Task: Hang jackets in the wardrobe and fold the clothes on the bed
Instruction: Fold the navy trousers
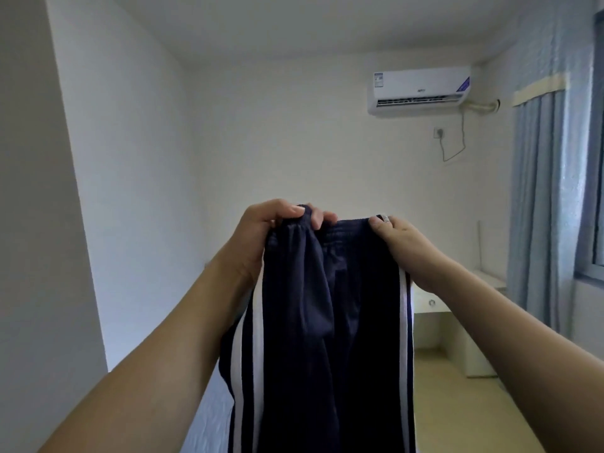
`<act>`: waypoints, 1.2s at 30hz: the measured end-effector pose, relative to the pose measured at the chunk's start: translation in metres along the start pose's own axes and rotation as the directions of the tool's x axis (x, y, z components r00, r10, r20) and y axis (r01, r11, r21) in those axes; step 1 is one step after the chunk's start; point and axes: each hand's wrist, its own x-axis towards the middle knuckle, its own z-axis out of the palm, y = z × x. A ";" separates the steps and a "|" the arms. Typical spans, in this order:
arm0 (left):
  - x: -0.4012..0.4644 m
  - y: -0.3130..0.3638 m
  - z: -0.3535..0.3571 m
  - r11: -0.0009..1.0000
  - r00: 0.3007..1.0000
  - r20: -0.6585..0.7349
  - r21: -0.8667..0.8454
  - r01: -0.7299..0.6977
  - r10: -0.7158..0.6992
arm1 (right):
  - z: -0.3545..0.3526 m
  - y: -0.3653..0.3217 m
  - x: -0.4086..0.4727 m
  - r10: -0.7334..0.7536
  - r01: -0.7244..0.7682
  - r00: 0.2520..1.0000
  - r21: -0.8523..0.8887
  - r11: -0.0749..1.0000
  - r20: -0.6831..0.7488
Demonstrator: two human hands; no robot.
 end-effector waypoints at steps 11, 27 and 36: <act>0.045 -0.017 0.030 0.787 0.974 -0.225 0.595 0.166 -0.035 | -0.052 0.023 0.004 -0.198 0.179 0.943 0.096 0.979 0.266; 0.061 -0.082 0.073 0.147 0.832 -0.519 0.855 0.498 0.196 | -0.069 0.065 0.015 -0.221 0.182 0.952 0.190 0.965 0.211; 0.037 -0.124 0.077 0.984 0.676 -0.735 0.150 0.099 0.044 | -0.048 0.076 -0.015 -0.457 0.458 0.888 -0.001 0.889 0.055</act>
